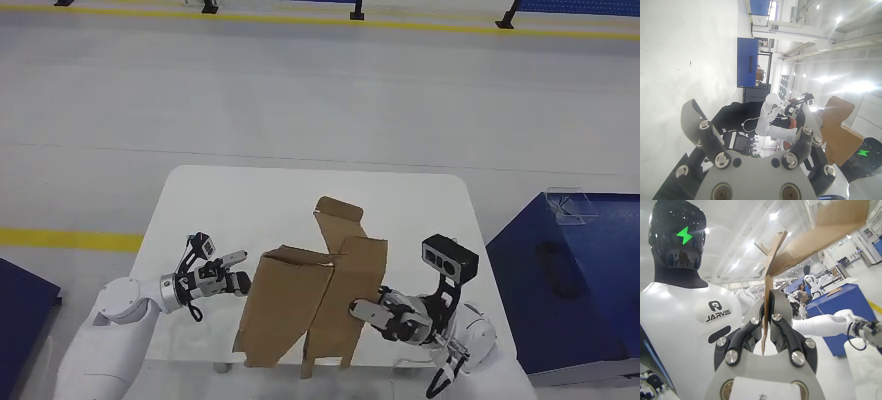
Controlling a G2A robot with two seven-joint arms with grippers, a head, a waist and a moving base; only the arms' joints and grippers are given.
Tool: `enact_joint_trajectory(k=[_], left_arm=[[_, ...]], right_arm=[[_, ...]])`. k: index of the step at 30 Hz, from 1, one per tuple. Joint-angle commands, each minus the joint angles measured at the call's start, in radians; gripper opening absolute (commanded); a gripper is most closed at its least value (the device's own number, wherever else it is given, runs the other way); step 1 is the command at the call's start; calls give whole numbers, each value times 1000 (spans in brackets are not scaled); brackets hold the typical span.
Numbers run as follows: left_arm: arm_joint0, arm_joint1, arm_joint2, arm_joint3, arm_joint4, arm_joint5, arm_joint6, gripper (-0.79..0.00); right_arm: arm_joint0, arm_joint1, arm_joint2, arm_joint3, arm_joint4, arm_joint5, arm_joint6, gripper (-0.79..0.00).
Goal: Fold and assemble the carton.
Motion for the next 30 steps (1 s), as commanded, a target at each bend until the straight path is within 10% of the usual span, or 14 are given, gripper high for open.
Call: enact_joint_trajectory(k=[1,8,15,22,30], left_arm=[[0,0,0,0,0,0,0,0],[0,0,0,0,0,0,0,0],[0,0,0,0,0,0,0,0],[0,0,0,0,0,0,0,0],[0,0,0,0,0,0,0,0]], right_arm=[[-6,3,94,-64,-417,-72,-72,-785],[-10,-22,329,-395,-1244,-108,-373,-785],[54,-18,313,-399,-2029,-86,-975,-785],[-74,44,216,-399,-2936,372,-1634,-785],[-229,68,231,-399,-3174,776,-1827,-785]])
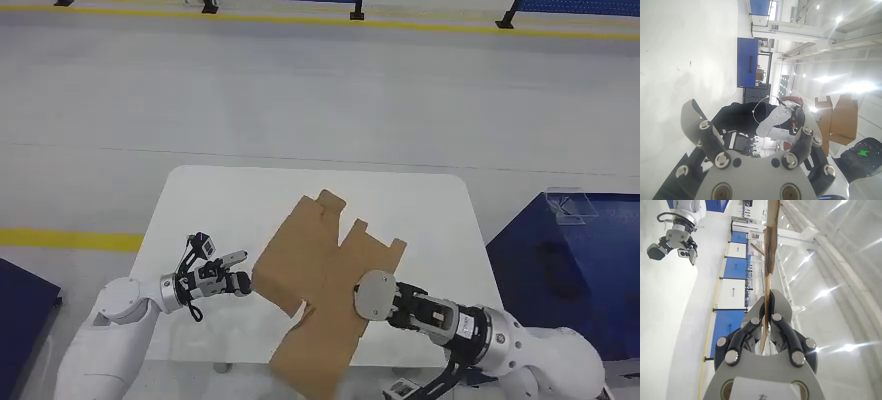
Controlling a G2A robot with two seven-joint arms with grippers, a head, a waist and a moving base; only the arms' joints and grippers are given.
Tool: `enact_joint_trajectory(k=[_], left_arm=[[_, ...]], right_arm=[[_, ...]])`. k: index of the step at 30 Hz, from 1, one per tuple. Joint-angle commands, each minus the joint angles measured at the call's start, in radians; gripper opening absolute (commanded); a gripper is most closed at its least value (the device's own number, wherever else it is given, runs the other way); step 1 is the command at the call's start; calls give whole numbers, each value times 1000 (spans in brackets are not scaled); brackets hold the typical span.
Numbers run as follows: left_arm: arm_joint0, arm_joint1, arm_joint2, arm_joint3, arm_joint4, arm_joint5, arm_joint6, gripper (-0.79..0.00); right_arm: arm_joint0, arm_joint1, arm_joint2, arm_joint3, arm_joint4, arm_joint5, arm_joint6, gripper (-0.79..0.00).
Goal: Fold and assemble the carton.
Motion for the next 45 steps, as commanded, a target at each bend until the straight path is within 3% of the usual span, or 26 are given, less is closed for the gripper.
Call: enact_joint_trajectory(k=[1,4,7,12,15,16,23,27,30,33,36,45], left_arm=[[0,0,0,0,0,0,0,0],[0,0,0,0,0,0,0,0],[0,0,0,0,0,0,0,0],[0,0,0,0,0,0,0,0],[0,0,0,0,0,0,0,0],[0,0,0,0,0,0,0,0],[0,0,0,0,0,0,0,0],[0,0,0,0,0,0,0,0],[0,0,0,0,0,0,0,0],[0,0,0,0,0,0,0,0],[0,0,0,0,0,0,0,0],[0,0,0,0,0,0,0,0]], right_arm=[[-22,2,-3,0,-17,52,-4,-785],[-35,4,-9,0,33,54,-2,-785],[-23,4,2,0,245,-83,7,-785],[27,6,78,0,817,-546,86,-785],[13,10,122,2,1209,-823,249,-785],[0,14,125,11,1341,-848,327,-785],[1,111,-18,74,2352,-840,999,-785],[63,165,-64,104,2893,-680,1366,-785],[97,188,-81,160,3207,-579,1591,-785],[100,198,-103,224,3410,-509,1752,-785],[88,201,-113,281,3525,-448,1816,-785],[84,201,-110,292,3560,-422,1826,-785]])
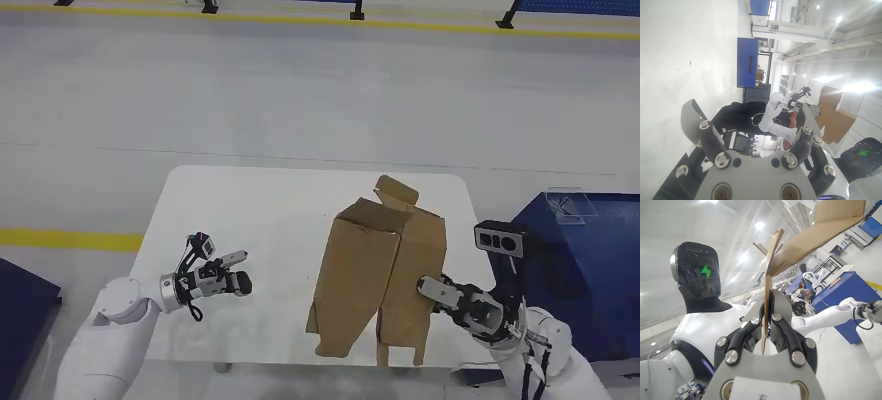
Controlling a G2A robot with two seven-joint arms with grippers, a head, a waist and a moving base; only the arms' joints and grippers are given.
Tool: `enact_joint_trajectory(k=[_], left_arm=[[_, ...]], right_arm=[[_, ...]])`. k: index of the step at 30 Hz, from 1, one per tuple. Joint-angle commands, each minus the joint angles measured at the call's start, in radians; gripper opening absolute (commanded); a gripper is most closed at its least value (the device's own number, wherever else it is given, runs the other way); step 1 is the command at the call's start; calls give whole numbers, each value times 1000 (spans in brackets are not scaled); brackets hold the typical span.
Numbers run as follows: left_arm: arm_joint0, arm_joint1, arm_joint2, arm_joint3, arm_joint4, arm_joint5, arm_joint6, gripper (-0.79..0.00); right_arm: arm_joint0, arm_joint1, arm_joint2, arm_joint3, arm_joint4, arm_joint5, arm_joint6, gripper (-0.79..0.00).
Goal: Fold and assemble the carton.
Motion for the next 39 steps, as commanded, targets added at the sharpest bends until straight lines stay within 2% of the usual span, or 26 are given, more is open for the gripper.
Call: enact_joint_trajectory(k=[1,4,8,13,17,19,23,26,30,33,35,37,39], left_arm=[[0,0,0,0,0,0,0,0],[0,0,0,0,0,0,0,0],[0,0,0,0,0,0,0,0],[0,0,0,0,0,0,0,0],[0,0,0,0,0,0,0,0],[0,0,0,0,0,0,0,0],[0,0,0,0,0,0,0,0],[0,0,0,0,0,0,0,0],[0,0,0,0,0,0,0,0],[0,0,0,0,0,0,0,0],[0,0,0,0,0,0,0,0],[0,0,0,0,0,0,0,0],[0,0,0,0,0,0,0,0]], right_arm=[[0,0,0,0,0,0,0,-785],[-1,-1,-3,-5,8,5,-5,-785],[-26,-10,-42,-82,281,120,-42,-785],[-80,-19,-96,-148,770,426,-23,-785],[-119,-23,-112,-186,1095,682,-109,-785],[-142,-22,-118,-199,1254,823,-204,-785],[-181,-14,-108,-212,1554,1037,-442,-785],[-217,-4,-108,-219,1801,1133,-653,-785],[-247,12,-107,-235,2103,1192,-936,-785],[-260,20,-112,-223,2217,1249,-1065,-785],[-262,21,-110,-213,2231,1268,-1094,-785],[-248,17,-72,-205,2156,1265,-1045,-785],[-230,5,-15,-214,1945,1215,-904,-785]])
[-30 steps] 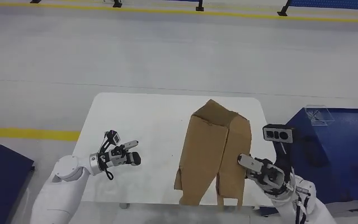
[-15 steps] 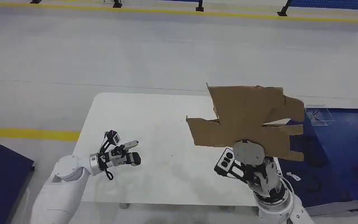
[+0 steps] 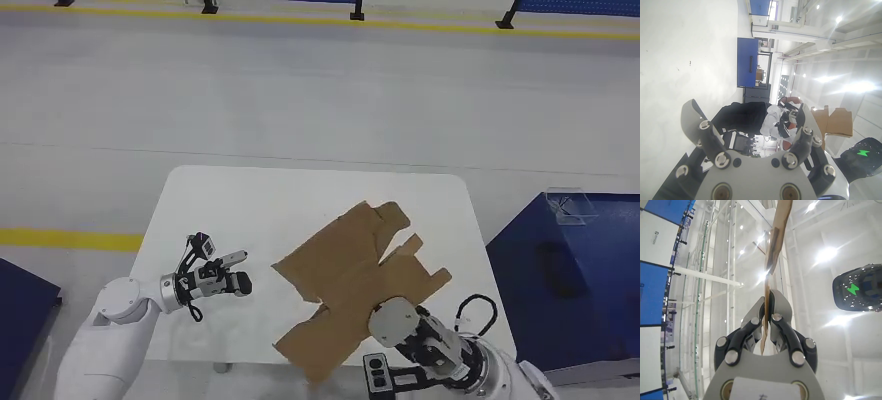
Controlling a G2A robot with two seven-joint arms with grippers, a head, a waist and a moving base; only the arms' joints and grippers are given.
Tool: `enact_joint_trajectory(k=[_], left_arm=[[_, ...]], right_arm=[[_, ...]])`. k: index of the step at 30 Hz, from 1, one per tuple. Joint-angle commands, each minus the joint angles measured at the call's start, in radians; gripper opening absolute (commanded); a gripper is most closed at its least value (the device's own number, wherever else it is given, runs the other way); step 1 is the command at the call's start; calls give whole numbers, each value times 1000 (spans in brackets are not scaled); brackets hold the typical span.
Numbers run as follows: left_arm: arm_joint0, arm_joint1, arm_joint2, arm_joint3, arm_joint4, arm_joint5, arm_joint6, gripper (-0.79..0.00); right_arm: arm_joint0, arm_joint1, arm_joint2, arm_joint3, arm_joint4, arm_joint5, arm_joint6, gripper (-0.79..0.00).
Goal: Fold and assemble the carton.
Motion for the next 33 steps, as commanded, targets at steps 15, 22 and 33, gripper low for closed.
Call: enact_joint_trajectory(k=[15,22,33], left_arm=[[0,0,0,0,0,0,0,0],[0,0,0,0,0,0,0,0],[0,0,0,0,0,0,0,0]], right_arm=[[65,-68,63,28,-1694,-896,1004,-785],[123,-76,65,135,-2244,-1220,1077,-785],[133,-84,22,169,-2305,-1262,1023,-785]])
